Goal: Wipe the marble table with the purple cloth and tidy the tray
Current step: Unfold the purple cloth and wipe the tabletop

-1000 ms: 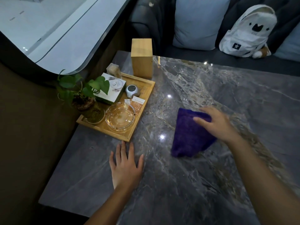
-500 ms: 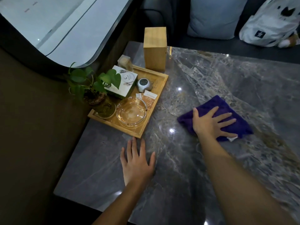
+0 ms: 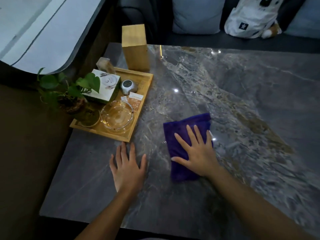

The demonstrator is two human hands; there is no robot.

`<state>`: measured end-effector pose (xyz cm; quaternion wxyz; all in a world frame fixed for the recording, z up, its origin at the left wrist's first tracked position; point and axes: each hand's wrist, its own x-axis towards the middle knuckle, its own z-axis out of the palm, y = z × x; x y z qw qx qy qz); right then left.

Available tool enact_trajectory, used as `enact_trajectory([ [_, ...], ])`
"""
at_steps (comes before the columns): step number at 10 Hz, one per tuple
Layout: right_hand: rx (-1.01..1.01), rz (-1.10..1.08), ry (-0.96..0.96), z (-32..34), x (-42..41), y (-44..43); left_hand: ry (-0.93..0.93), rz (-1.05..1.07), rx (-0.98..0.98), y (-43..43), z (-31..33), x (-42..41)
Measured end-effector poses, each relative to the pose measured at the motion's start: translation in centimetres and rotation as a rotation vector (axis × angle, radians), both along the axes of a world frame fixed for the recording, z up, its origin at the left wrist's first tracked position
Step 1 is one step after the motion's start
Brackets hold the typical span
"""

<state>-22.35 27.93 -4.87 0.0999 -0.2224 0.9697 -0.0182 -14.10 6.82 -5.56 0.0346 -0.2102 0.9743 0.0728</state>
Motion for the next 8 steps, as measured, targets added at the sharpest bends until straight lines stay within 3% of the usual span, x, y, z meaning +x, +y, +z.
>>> enact_trajectory([
  [4,0.023,-0.461,-0.015,0.4,3.5,11.7,0.022,0.018,0.063,0.4,0.4,0.2],
  [6,0.011,-0.505,-0.065,1.0,3.5,11.8,0.031,0.022,0.082,0.5,0.6,0.2],
  [8,-0.107,-0.549,-0.16,2.9,3.0,11.7,0.047,0.098,0.224,0.4,1.6,0.0],
])
